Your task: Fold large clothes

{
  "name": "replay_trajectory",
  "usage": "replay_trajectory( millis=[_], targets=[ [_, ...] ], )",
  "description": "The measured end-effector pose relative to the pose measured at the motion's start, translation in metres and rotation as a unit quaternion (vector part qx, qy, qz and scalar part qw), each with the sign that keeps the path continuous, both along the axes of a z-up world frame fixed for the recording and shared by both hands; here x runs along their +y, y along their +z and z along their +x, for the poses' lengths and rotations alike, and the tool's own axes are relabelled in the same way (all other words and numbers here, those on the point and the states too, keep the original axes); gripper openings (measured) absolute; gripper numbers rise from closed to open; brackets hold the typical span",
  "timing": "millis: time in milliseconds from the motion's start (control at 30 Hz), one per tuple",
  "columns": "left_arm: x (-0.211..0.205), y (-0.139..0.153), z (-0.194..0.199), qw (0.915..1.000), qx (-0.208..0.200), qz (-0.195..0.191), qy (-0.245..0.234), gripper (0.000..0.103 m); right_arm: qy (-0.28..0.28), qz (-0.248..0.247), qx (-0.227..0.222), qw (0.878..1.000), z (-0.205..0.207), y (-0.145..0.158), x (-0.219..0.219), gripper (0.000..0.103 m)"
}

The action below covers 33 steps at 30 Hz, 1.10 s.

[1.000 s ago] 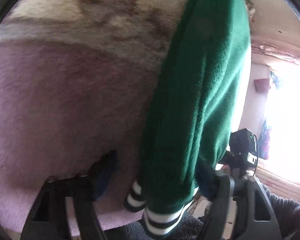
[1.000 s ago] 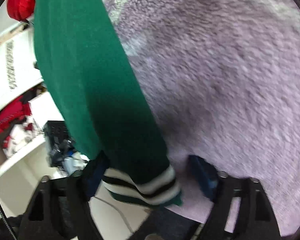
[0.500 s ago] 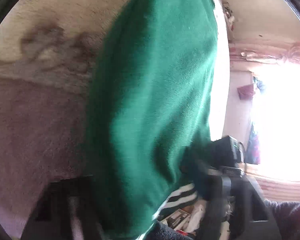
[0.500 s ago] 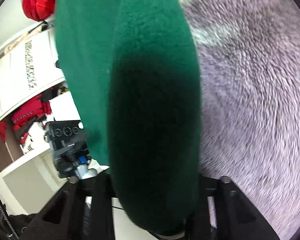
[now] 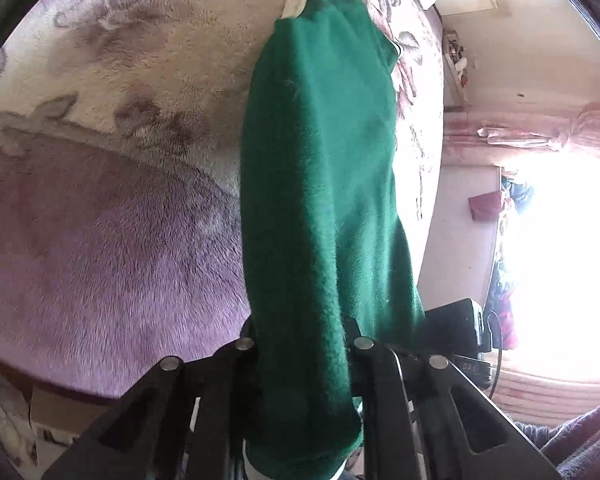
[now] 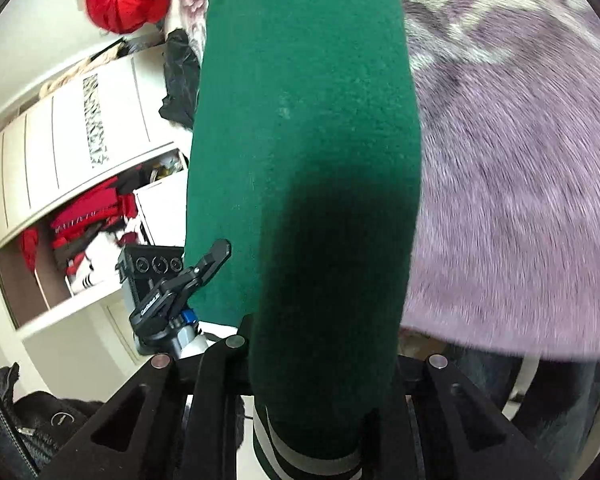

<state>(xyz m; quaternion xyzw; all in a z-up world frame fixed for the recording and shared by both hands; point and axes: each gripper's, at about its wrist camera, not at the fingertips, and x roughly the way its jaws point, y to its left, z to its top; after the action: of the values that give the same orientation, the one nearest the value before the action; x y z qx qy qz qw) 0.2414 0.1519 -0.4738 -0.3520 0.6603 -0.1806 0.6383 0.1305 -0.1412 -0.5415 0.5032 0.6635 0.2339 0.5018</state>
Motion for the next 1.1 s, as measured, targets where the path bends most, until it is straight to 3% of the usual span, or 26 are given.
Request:
replay_trajectory(
  millis=[67, 167, 333, 500, 633, 800, 867, 1033, 1100],
  targets=[
    [0.004, 0.016, 0.023, 0.9998, -0.015, -0.011, 0.003, 0.012, -0.011, 0.001, -0.013, 1.000, 0.006, 0.023, -0.006, 0.020],
    [-0.002, 0.034, 0.072, 0.9984, -0.050, -0.026, 0.009, 0.013, -0.023, -0.001, -0.059, 0.998, 0.047, 0.057, -0.014, 0.020],
    [-0.012, 0.058, 0.164, 0.9928, -0.112, -0.042, 0.005, 0.013, -0.055, -0.013, -0.145, 0.988, 0.155, 0.118, -0.029, 0.020],
    [-0.028, 0.051, 0.254, 0.9906, -0.133, -0.032, -0.008, 0.013, -0.091, -0.017, -0.162, 0.982, 0.253, 0.125, -0.052, 0.019],
    [-0.054, 0.017, 0.326, 0.9937, -0.105, -0.005, -0.039, 0.014, -0.116, -0.019, -0.134, 0.984, 0.324, 0.093, -0.076, 0.019],
    [-0.067, -0.045, 0.382, 0.9958, -0.013, 0.041, -0.080, 0.014, -0.096, -0.029, -0.054, 0.993, 0.386, 0.019, -0.097, 0.020],
    [-0.064, -0.066, 0.401, 0.9953, 0.032, 0.034, -0.085, 0.017, -0.090, -0.014, -0.020, 0.996, 0.404, 0.000, -0.097, 0.022],
    [-0.050, -0.069, 0.422, 0.9953, 0.053, -0.028, -0.076, 0.025, -0.086, 0.017, -0.003, 0.996, 0.437, -0.011, -0.102, 0.027],
    [-0.045, -0.073, 0.428, 0.9943, 0.068, -0.049, -0.066, 0.026, -0.086, 0.029, 0.009, 0.996, 0.448, -0.011, -0.105, 0.033]
  ],
)
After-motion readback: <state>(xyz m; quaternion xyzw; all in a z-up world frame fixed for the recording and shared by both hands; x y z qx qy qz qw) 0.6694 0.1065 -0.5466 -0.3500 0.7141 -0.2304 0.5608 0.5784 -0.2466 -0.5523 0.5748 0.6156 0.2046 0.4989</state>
